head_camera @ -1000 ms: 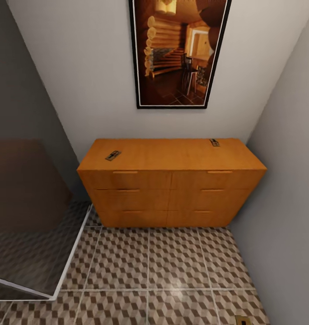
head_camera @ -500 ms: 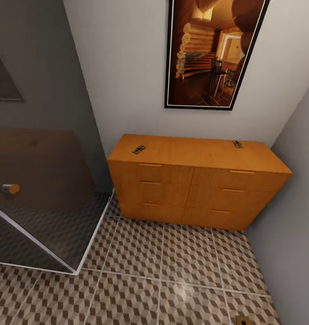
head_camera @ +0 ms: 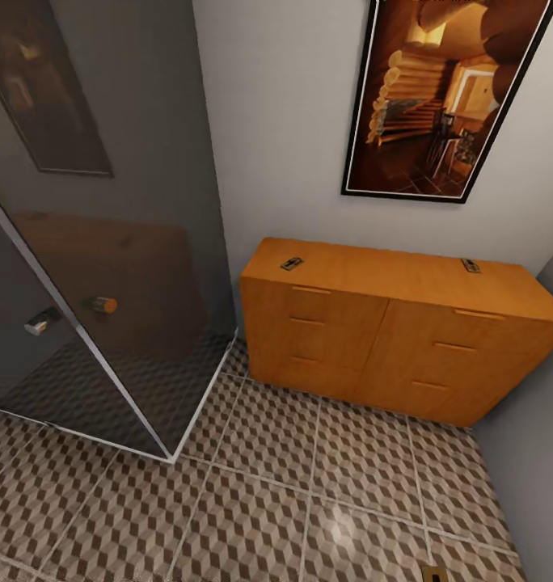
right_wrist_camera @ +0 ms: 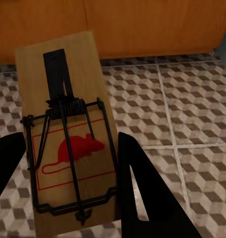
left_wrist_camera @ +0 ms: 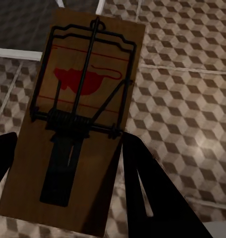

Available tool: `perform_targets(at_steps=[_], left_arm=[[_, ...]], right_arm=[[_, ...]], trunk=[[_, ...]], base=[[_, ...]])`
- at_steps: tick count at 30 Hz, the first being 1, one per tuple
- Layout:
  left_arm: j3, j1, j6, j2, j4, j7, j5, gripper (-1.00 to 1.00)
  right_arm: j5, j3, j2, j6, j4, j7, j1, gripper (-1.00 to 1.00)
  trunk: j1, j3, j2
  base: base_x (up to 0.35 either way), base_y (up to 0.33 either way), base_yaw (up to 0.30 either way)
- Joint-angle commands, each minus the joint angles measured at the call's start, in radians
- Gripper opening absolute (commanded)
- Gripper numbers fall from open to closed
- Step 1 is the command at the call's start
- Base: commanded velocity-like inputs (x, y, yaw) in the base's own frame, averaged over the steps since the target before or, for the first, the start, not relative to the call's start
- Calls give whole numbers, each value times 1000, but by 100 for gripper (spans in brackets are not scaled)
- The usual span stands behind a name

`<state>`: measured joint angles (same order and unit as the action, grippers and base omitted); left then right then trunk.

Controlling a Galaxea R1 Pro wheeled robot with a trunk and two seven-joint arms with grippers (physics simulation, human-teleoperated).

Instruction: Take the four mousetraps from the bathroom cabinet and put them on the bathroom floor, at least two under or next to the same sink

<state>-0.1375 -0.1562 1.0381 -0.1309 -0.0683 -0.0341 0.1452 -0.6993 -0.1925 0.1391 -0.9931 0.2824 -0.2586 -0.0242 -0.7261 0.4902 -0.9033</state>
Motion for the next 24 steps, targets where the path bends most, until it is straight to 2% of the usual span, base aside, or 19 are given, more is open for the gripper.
perform_targets(at_steps=[1,8,24], left_arm=[[-8,-2,5,0,-4,0,7,-100],[-8,-2,5,1,-4,0,8,-100],[-8,-2,5,1,-4,0,8,-100]], right_arm=[[-11,-6,1,-3,0,-5,0,-100],[-11,-5,1,-3,0,-5,0,-100],[-11,-6,1,-2,0,-5,0,-100]], trunk=[[0,0,-1],[0,-6,-1],[0,-19,-1]], base=[[-160,73,263],[-177,90,263],[-95,5,263]])
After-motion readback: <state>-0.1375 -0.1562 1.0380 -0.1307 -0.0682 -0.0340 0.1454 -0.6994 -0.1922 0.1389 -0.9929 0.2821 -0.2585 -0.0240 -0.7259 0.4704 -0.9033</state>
